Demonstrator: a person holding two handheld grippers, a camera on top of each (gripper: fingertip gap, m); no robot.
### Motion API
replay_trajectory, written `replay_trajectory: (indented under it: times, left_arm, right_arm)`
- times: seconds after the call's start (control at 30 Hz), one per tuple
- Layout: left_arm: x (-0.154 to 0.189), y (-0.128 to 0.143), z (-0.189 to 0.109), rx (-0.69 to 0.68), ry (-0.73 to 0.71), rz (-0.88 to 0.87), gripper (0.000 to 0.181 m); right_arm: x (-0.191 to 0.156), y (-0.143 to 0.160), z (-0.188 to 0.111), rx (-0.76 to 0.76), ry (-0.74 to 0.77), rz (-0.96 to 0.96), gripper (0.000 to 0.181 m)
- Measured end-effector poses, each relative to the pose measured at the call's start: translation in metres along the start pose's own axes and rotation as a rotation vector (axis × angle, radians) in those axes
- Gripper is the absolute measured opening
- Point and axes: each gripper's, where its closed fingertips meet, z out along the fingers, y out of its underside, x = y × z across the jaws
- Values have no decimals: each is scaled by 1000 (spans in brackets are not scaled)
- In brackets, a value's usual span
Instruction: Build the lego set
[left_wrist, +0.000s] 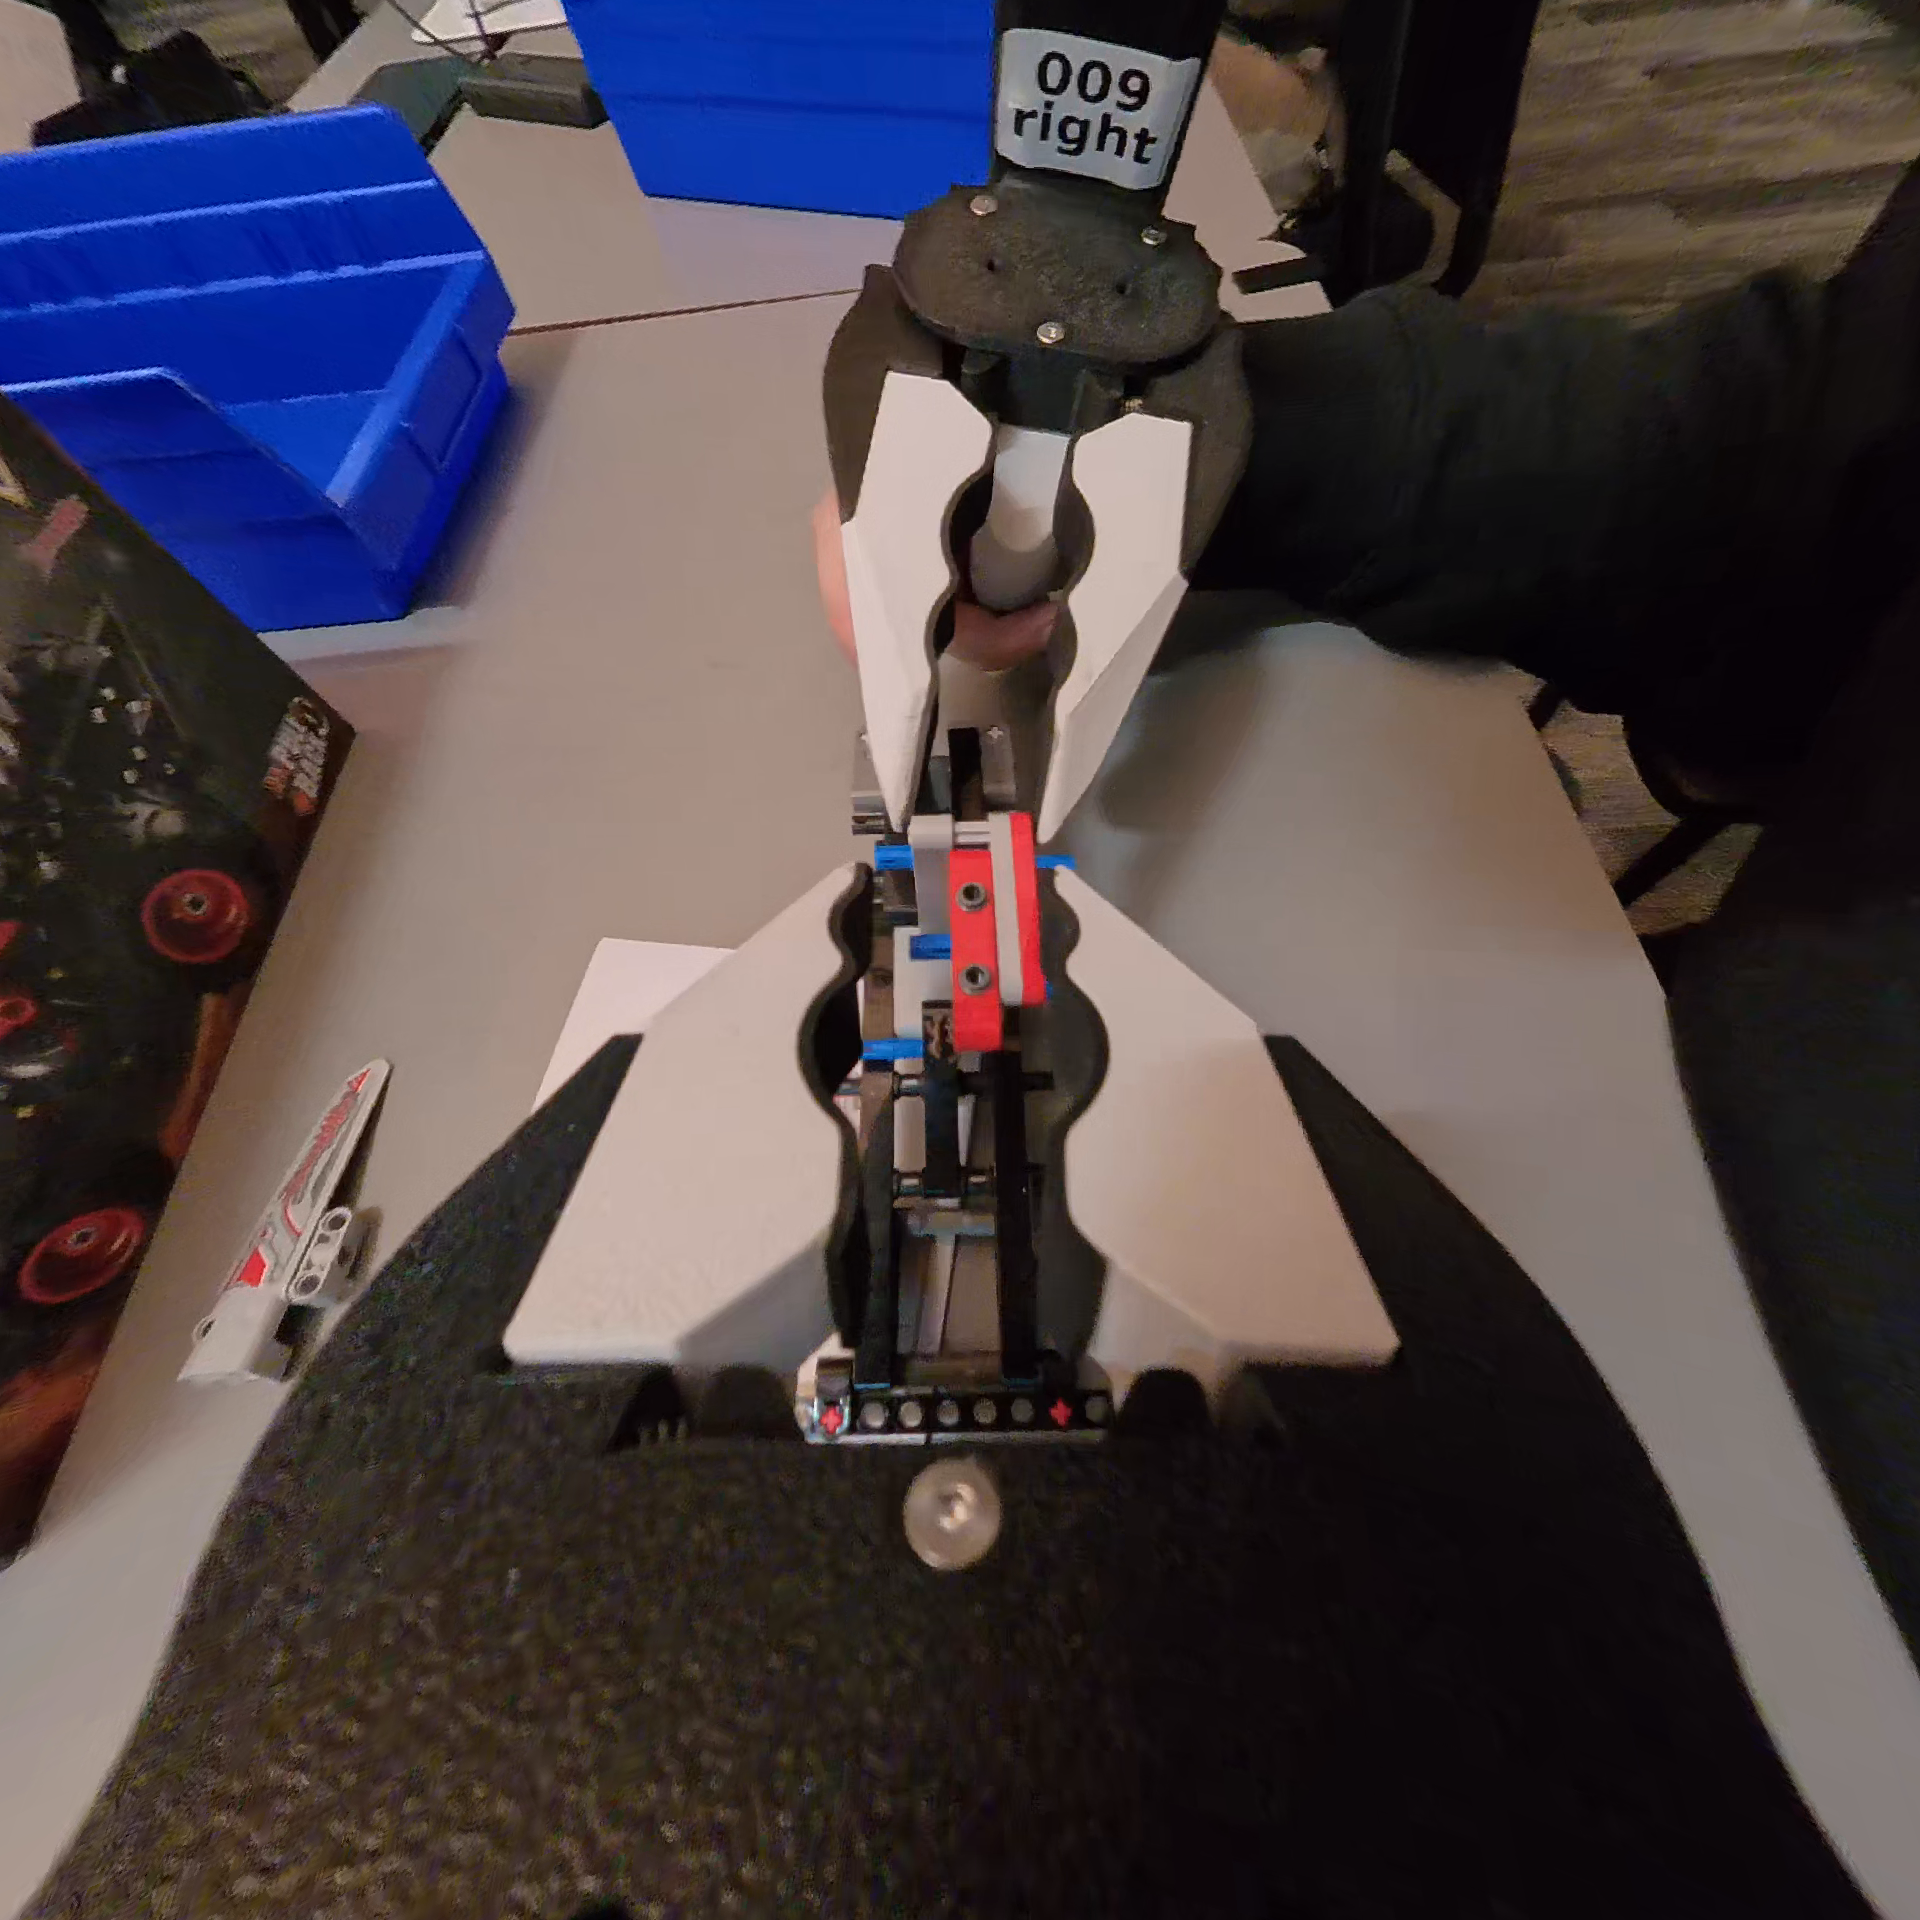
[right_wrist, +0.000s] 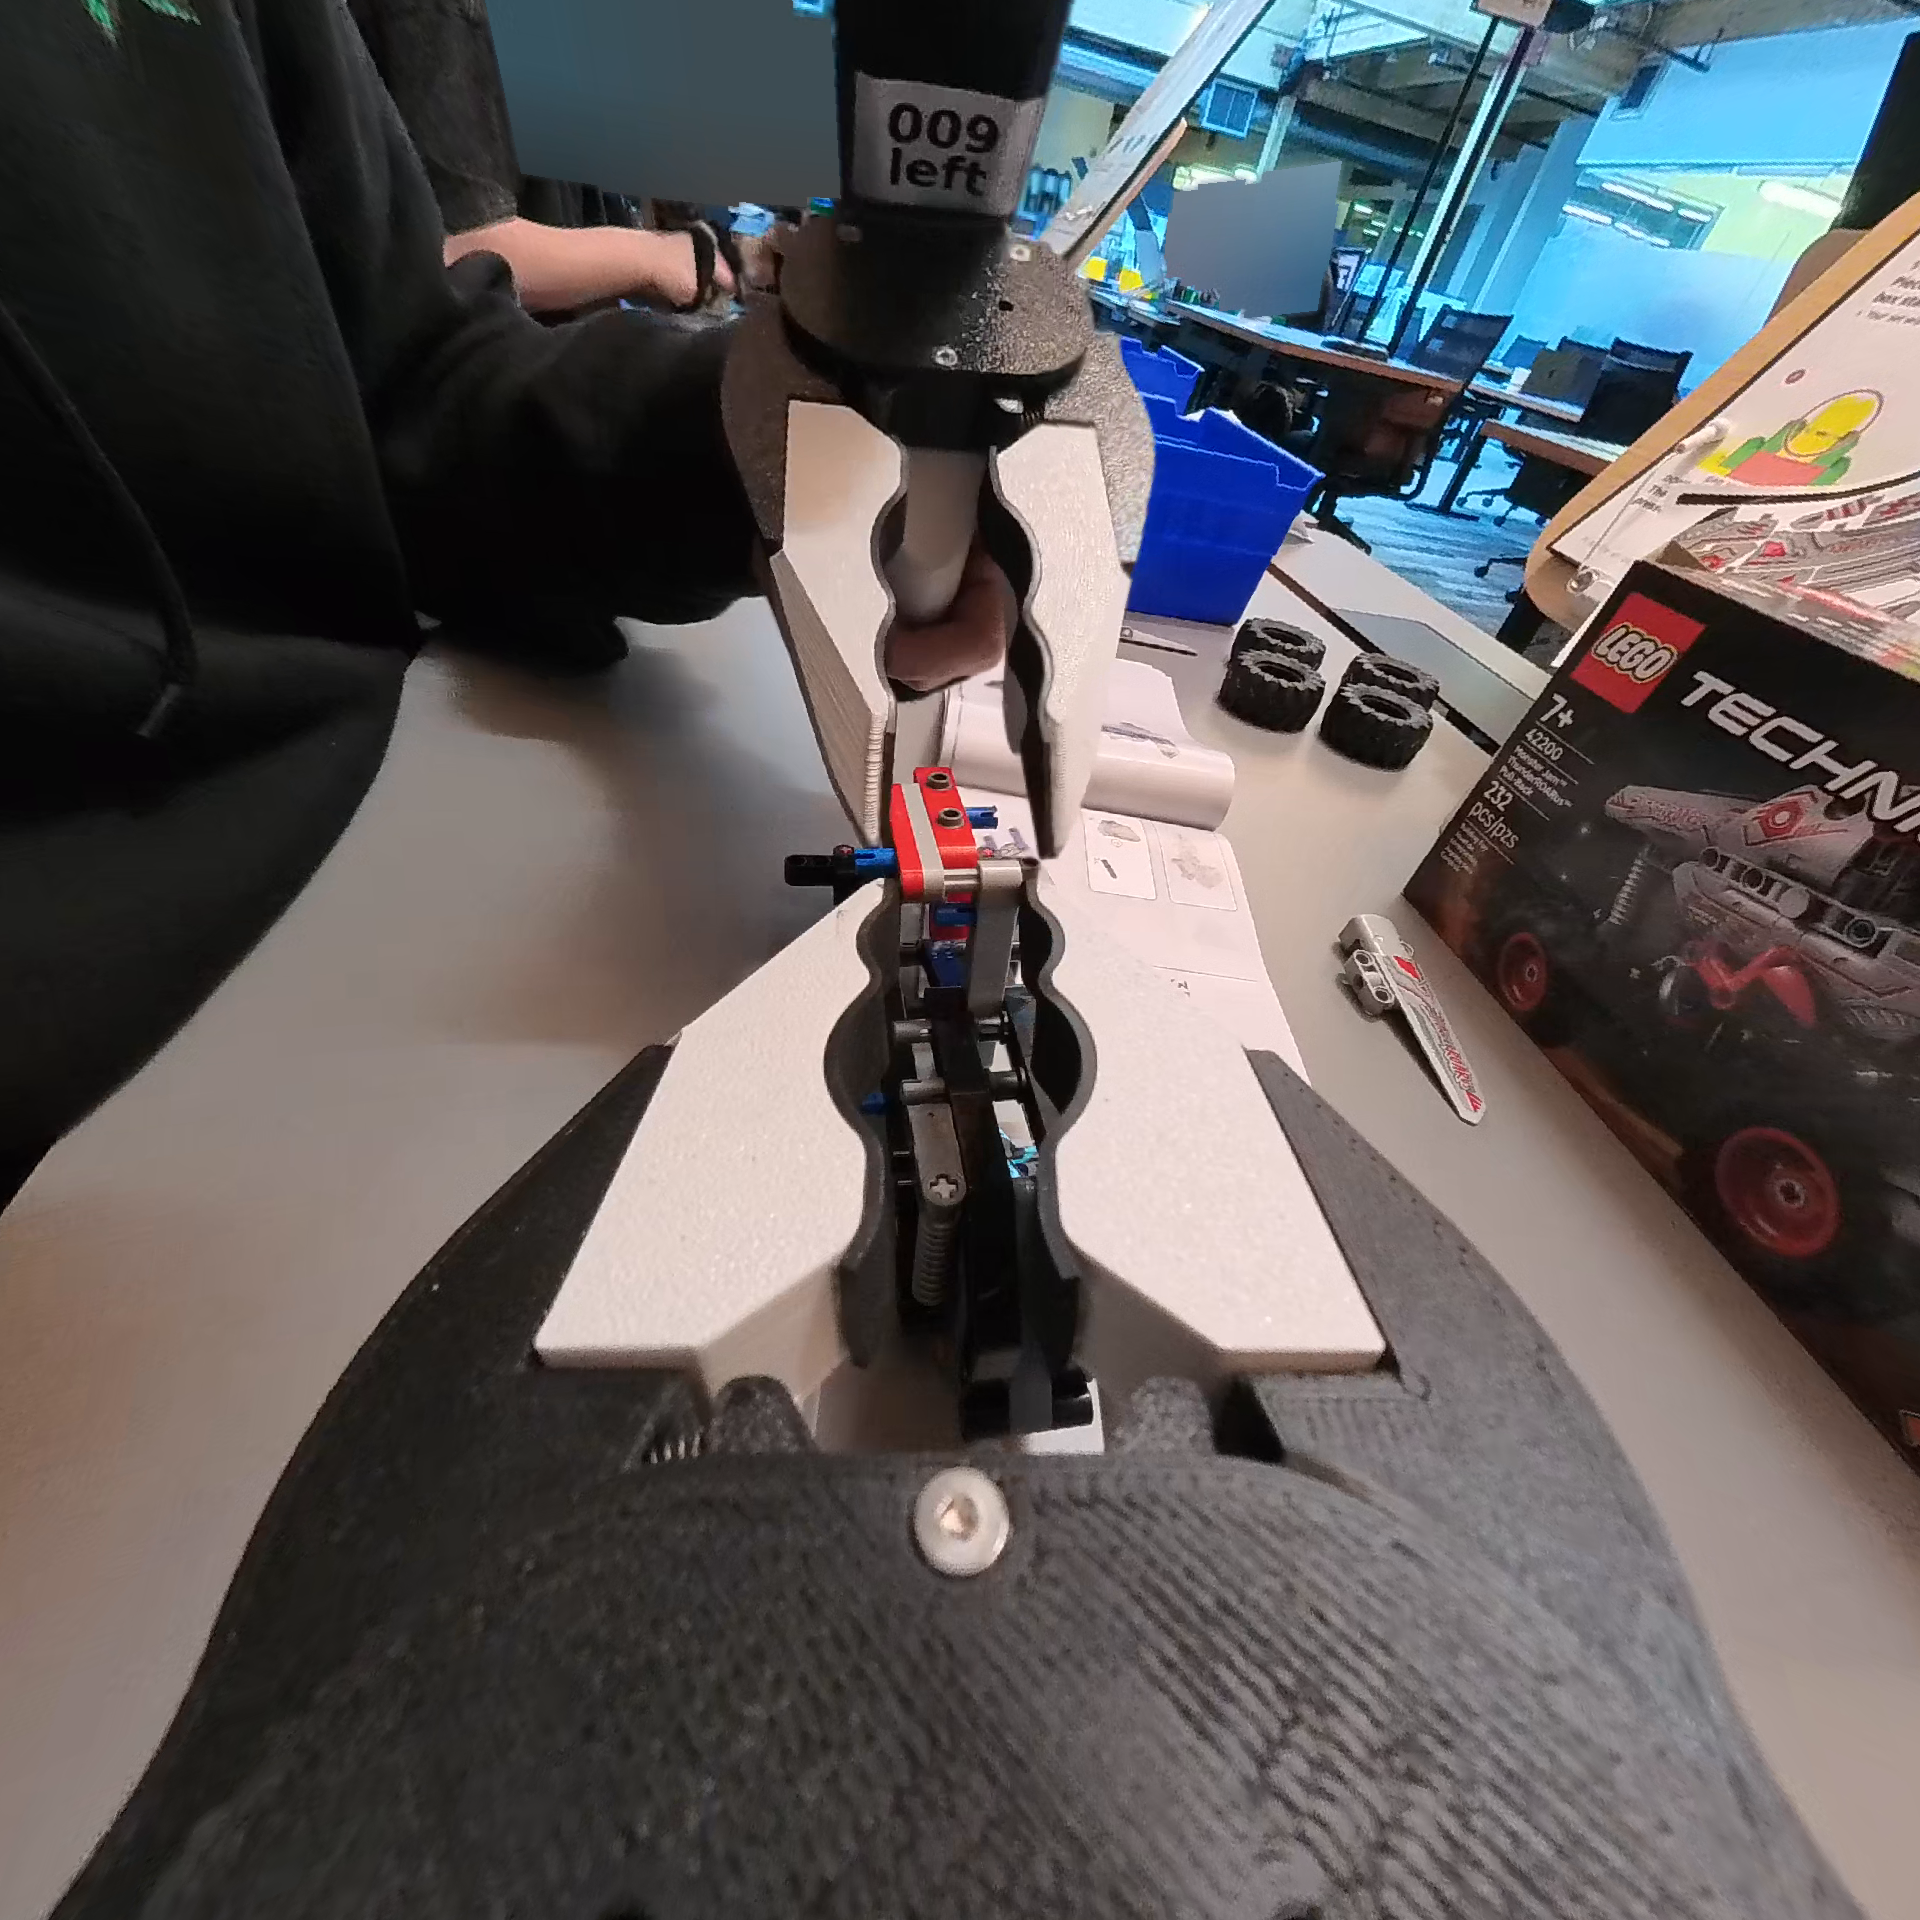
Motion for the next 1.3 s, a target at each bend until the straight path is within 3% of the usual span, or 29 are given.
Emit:
replay_trajectory:
  times: [0.77, 1.3]
  left_arm:
    - [4, 0, 2, -3, 223, 102, 22]
    - [3, 0, 1, 16, 223, 116, 15]
  right_arm:
    - [0, 0, 1, -1, -10, 31, 20]
    - [2, 0, 2, -22, -9, 54, 12]
